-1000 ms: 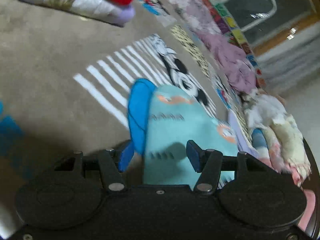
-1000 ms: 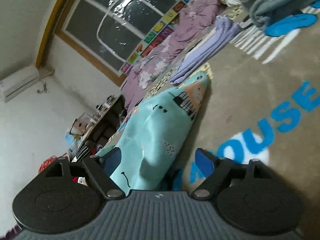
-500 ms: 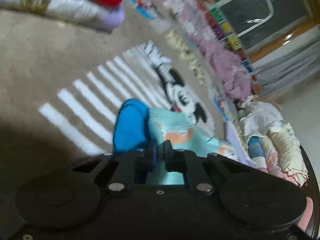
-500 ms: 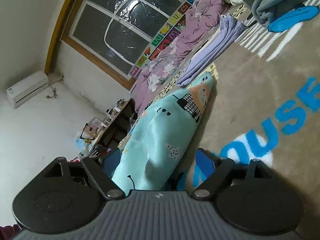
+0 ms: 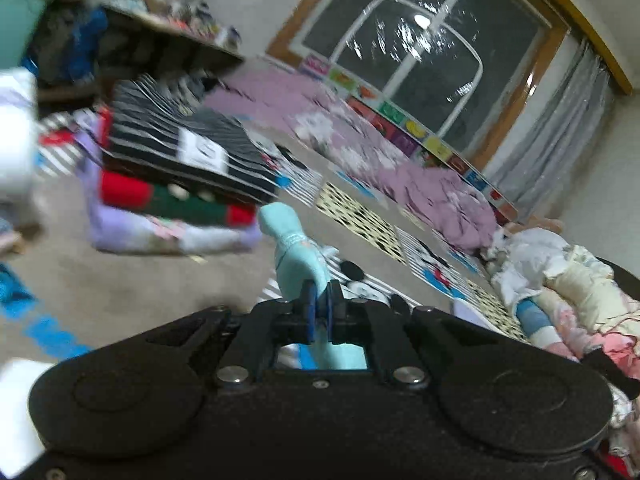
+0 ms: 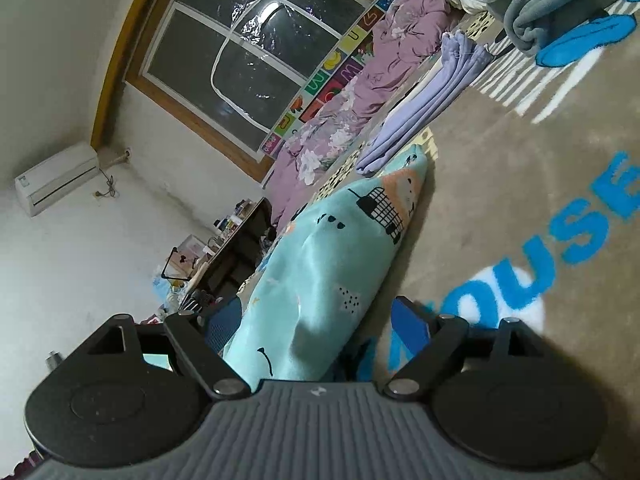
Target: Fold clothes
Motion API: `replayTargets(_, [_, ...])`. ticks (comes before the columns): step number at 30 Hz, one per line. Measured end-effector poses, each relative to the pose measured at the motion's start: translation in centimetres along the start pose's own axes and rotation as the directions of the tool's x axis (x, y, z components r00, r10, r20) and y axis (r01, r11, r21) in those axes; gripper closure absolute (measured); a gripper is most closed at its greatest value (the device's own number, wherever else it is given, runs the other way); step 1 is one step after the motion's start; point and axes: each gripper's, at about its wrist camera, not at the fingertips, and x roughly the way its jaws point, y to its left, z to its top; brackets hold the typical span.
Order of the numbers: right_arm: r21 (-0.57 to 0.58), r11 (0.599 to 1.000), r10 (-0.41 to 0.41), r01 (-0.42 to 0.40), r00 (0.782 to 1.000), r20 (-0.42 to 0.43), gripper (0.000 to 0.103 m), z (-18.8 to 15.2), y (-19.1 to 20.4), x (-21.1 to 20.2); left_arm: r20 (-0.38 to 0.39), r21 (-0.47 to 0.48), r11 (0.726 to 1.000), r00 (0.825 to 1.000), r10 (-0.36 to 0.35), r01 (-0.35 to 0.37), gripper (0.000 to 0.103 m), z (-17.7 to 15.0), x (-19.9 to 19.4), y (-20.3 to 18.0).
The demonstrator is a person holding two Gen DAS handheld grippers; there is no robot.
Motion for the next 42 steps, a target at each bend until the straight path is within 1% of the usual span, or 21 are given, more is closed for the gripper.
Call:
replayTargets(4, [-0.007, 1.0, -0.007, 0.007, 1.0, -0.001, 0.022, -0.1, 0.1, -0.1, 0.013, -0.03, 0.998, 0.998, 0.061, -0.061, 0.1, -0.8, -1.8, 2.1])
replayTargets(6, [-0.011, 1.0, -0.01, 0.01, 1.0, -0.002, 0.022, -0.2, 0.2, -0.1, -0.039, -0.052, 0.99, 0.991, 0.132, -0.134, 0.1, -1.5, -1.2, 3.3])
replayTargets(8, [-0.011, 1.0, -0.01, 0.01, 1.0, -0.002, 0.022, -0.2, 0.2, -0.2, -0.101, -0.071, 0.974, 0.973, 0.206, -0.213, 0.1, -2.2, -0.5, 4.7])
replayTargets(11, [-0.011, 1.0, -0.011, 0.011, 1.0, 0.0, 0.022, -0.3, 0.2, -0.3, -0.194, -0.088, 0.939, 0.93, 0.311, -0.332, 0.098, -3.2, 0.6, 6.6])
replayTargets(12, [-0.011, 1.0, -0.011, 0.011, 1.0, 0.0, 0.022, -0.3, 0.2, -0.3, -0.218, -0.111, 0.931, 0.922, 0.319, -0.349, 0.097, -3.5, 0.8, 7.2])
replayTargets(13, [-0.011, 1.0, -0.012, 0.012, 1.0, 0.0, 0.022, -0.3, 0.1, -0.3, -0.22, -0.152, 0.927, 0.926, 0.306, -0.342, 0.086, -3.6, 0.7, 7.8])
replayTargets(14, [-0.012, 1.0, -0.014, 0.014, 1.0, -0.001, 0.022, -0.3, 0.2, -0.3, -0.214, -0.198, 0.923, 0.934, 0.287, -0.329, 0.068, -3.7, 0.4, 8.3])
replayTargets(16, [-0.015, 1.0, -0.018, 0.018, 1.0, -0.001, 0.022, -0.3, 0.2, -0.3, -0.184, -0.269, 0.905, 0.94, 0.288, -0.33, 0.05, -3.4, -0.2, 9.3])
replayTargets(20, [-0.021, 0.999, -0.024, 0.024, 1.0, -0.003, 0.022, -0.4, 0.3, -0.3, -0.193, -0.371, 0.866, 0.94, 0.28, -0.334, 0.051, -2.7, 0.7, 11.3])
replayTargets(21, [-0.021, 0.999, -0.024, 0.024, 1.0, -0.003, 0.022, -0.4, 0.3, -0.3, -0.209, -0.363, 0.874, 0.942, 0.262, -0.324, 0.056, -2.6, 1.3, 11.6])
replayTargets(22, [-0.022, 0.999, -0.024, 0.024, 1.0, -0.004, 0.022, -0.3, 0.3, -0.3, -0.216, -0.315, 0.895, 0.942, 0.258, -0.317, 0.088, -2.1, 1.8, 11.2])
replayTargets(23, [-0.023, 0.999, -0.025, 0.025, 1.0, -0.004, 0.022, -0.4, 0.3, -0.3, -0.218, -0.253, 0.916, 0.941, 0.26, -0.311, 0.092, -1.6, 2.2, 10.5])
replayTargets(25, [-0.025, 0.999, -0.027, 0.027, 1.0, -0.005, 0.022, -0.4, 0.3, -0.4, -0.101, -0.132, 0.967, 0.974, 0.205, -0.218, 0.094, -0.1, 1.3, 8.5])
replayTargets(26, [-0.025, 0.999, -0.027, 0.027, 1.0, -0.004, 0.022, -0.4, 0.3, -0.4, -0.024, -0.076, 0.981, 0.984, 0.177, -0.179, 0.094, 0.6, 0.7, 7.6])
replayTargets(27, [-0.025, 0.999, -0.027, 0.027, 1.0, -0.004, 0.022, -0.4, 0.3, -0.4, 0.048, -0.019, 0.984, 0.983, 0.179, -0.178, 0.094, 1.1, 0.3, 7.1])
replayTargets(29, [-0.028, 0.999, -0.028, 0.028, 1.0, -0.004, 0.022, -0.4, 0.4, -0.4, 0.02, 0.003, 0.963, 0.963, 0.269, -0.269, 0.092, 1.7, 1.4, 7.8])
replayTargets(31, [-0.03, 0.999, -0.03, 0.03, 1.0, -0.005, 0.022, -0.4, 0.4, -0.3, -0.087, -0.019, 0.929, 0.926, 0.367, -0.37, 0.088, 1.9, 2.8, 9.3])
replayTargets(32, [-0.032, 0.999, -0.03, 0.03, 1.0, -0.005, 0.022, -0.4, 0.4, -0.3, -0.078, -0.011, 0.923, 0.92, 0.383, -0.385, 0.088, 1.8, 2.6, 9.1])
replayTargets(35, [-0.031, 0.999, -0.029, 0.029, 1.0, -0.003, 0.022, -0.5, 0.5, -0.4, -0.032, 0.006, 0.943, 0.943, 0.332, -0.332, 0.082, 1.5, 1.1, 7.1])
replayTargets(38, [-0.034, 0.999, -0.03, 0.03, 1.0, -0.005, 0.022, -0.4, 0.3, -0.3, -0.041, 0.009, 0.961, 0.96, 0.276, -0.276, 0.075, 0.5, 0.8, 5.0])
replayTargets(42, [-0.034, 0.999, -0.03, 0.03, 1.0, -0.005, 0.022, -0.4, 0.3, -0.4, -0.079, -0.018, 0.968, 0.966, 0.247, -0.249, 0.058, -1.8, 1.3, 2.6])
